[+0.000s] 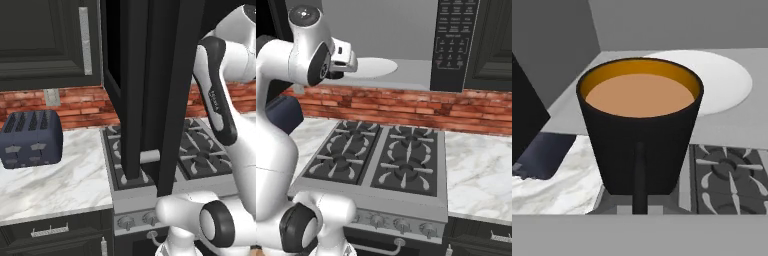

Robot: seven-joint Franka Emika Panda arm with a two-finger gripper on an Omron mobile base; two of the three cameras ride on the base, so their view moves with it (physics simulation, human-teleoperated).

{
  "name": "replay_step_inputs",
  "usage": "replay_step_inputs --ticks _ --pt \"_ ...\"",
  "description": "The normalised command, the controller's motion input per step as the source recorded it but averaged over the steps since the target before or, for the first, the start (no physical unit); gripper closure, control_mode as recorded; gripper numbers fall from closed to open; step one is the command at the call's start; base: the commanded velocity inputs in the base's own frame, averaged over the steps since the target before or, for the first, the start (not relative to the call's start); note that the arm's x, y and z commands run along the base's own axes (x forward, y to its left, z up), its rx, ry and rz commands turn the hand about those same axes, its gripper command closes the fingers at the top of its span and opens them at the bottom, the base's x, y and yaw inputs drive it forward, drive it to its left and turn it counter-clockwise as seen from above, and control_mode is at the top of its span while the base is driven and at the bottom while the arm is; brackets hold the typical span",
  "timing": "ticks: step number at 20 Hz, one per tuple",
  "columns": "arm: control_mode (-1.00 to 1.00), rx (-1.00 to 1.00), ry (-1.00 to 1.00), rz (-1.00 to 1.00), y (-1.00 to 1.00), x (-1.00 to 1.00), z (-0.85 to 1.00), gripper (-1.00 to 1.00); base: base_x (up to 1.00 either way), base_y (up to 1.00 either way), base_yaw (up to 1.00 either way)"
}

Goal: Pick the cup of tea, navigate to the dining table, and place it on the saucer.

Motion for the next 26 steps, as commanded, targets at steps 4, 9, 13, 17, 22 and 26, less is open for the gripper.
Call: replay_step_inputs --ticks 4,9,13,17,22,26 --pt "-1.00 -0.02 0.02 0.31 0.00 -1.00 0.15 1.00 0.00 0.00 0.00" --pt "-1.00 -0.06 0.04 0.43 -0.40 -0.70 -0.43 1.00 0.00 0.00 0.00" --pt "-1.00 -0.07 0.00 0.41 -0.22 -0.86 -0.33 1.00 0.00 0.00 0.00" --pt "-1.00 -0.04 -0.01 0.29 -0.04 -0.52 -0.07 1.00 0.00 0.00 0.00" --pt "-1.00 -0.04 0.00 0.17 0.00 0.00 -0.05 1.00 0.00 0.00 0.00" --pt "-1.00 0.00 0.00 0.02 0.00 0.00 0.00 1.00 0.00 0.00 0.00"
